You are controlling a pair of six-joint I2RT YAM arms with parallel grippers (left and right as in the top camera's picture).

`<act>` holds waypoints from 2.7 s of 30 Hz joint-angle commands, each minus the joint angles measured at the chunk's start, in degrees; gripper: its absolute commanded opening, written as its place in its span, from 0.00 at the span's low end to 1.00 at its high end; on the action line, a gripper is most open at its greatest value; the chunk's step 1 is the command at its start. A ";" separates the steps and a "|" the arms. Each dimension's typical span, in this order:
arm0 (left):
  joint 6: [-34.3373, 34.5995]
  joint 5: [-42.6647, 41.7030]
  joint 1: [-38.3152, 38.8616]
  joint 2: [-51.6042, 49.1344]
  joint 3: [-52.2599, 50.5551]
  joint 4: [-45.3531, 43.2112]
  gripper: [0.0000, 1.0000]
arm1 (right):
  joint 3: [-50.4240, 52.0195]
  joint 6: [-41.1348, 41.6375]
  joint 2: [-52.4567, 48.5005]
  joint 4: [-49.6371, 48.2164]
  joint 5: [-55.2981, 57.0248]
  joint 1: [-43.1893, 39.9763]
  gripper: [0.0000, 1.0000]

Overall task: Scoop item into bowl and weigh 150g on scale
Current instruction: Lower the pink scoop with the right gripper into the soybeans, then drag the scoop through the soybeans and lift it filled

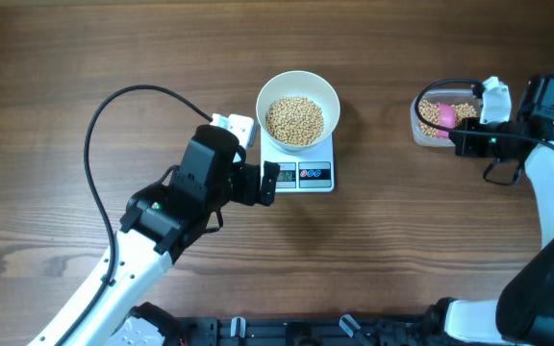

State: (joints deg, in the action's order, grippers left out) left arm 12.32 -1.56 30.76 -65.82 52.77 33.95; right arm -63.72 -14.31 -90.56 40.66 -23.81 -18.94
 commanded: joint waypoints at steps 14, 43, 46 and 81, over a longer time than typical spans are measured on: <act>-0.09 -0.48 0.26 -0.63 0.85 -0.02 1.00 | -0.37 3.28 -2.99 0.20 -11.50 -5.81 0.04; -0.07 -0.50 0.26 -0.63 0.87 -0.02 1.00 | 0.81 8.44 -7.74 0.50 -23.98 -10.58 0.04; -0.07 -0.50 0.26 -0.63 0.87 -0.02 1.00 | 0.81 8.44 -7.74 0.48 -24.37 -10.73 0.04; -0.07 -0.50 0.26 -0.63 0.85 -0.02 1.00 | 0.81 8.33 -7.87 3.65 -39.01 -25.03 0.04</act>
State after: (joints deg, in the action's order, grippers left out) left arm 12.32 -1.56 30.76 -65.84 52.77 33.95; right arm -63.44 -5.78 -97.54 44.18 -57.04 -43.72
